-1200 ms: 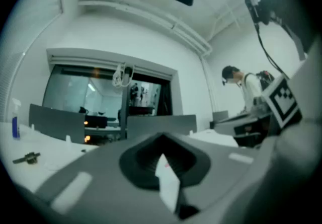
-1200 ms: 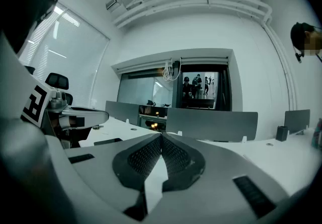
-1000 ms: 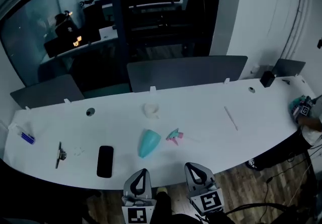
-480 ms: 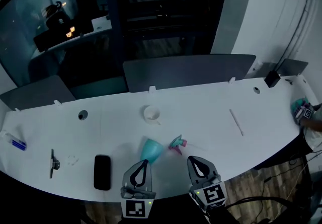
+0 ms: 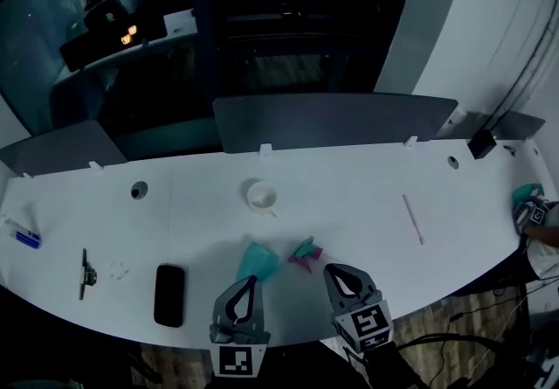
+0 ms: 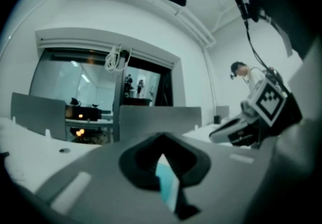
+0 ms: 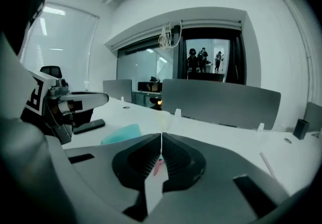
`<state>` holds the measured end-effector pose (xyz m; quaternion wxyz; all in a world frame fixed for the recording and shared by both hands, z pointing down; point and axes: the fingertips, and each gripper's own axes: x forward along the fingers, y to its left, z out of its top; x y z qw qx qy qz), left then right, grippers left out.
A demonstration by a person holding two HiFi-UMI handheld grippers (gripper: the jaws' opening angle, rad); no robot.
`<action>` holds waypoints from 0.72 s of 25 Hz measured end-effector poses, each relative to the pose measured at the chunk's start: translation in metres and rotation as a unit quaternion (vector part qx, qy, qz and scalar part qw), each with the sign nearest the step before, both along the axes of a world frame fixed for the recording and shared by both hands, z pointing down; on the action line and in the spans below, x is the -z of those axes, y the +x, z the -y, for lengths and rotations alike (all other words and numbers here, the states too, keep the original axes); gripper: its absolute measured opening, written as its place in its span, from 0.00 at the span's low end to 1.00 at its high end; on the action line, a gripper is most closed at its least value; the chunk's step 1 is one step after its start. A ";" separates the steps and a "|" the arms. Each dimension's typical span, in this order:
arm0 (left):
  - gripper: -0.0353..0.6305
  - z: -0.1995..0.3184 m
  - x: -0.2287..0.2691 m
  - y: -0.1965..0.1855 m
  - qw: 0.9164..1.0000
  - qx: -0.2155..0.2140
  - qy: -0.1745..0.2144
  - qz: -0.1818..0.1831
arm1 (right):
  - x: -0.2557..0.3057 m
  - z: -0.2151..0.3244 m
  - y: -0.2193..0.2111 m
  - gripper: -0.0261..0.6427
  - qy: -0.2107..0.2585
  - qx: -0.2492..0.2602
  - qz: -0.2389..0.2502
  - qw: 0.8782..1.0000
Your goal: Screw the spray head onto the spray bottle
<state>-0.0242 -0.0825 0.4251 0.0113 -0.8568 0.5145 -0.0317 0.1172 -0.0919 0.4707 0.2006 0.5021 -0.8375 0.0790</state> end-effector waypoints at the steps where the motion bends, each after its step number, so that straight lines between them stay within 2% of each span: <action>1: 0.06 0.001 -0.002 0.000 1.000 0.003 -0.001 0.003 | -0.009 0.004 0.001 0.05 -0.017 0.012 -0.014 1.000; 6: 0.06 0.006 -0.012 -0.005 1.000 0.015 -0.023 -0.009 | -0.043 0.023 0.003 0.05 -0.090 0.060 -0.065 0.992; 9: 0.06 0.009 -0.016 0.000 1.000 0.003 -0.025 -0.001 | -0.062 0.034 0.003 0.14 -0.128 0.089 -0.110 0.982; 11: 0.06 0.010 -0.015 0.003 1.000 -0.002 -0.025 0.002 | -0.076 0.037 0.003 0.16 -0.154 0.118 -0.151 0.969; 14: 0.06 0.011 -0.013 0.007 1.000 -0.006 -0.021 0.003 | -0.093 0.043 0.003 0.16 -0.189 0.172 -0.214 0.943; 18: 0.06 0.012 -0.015 0.005 1.000 -0.007 -0.024 0.010 | -0.110 0.051 0.000 0.22 -0.249 0.221 -0.261 0.906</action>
